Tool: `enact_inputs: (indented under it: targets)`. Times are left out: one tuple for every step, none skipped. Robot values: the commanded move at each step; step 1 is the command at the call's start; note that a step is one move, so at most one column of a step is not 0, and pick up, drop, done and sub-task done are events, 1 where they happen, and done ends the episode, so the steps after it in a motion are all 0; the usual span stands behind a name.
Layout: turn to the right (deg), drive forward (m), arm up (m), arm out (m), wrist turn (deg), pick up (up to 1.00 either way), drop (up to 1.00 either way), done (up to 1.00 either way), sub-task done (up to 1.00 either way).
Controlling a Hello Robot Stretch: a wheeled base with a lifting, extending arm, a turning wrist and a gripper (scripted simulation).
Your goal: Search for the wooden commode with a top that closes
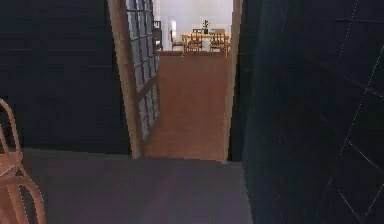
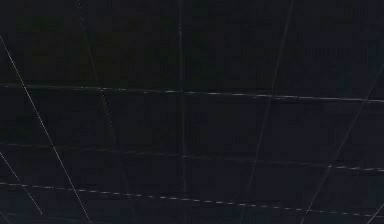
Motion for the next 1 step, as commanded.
enact_inputs:
  targets:
    - [0.0,1.00,0.00,0.00,0.0,0.00,0.00,0.00,0.00]
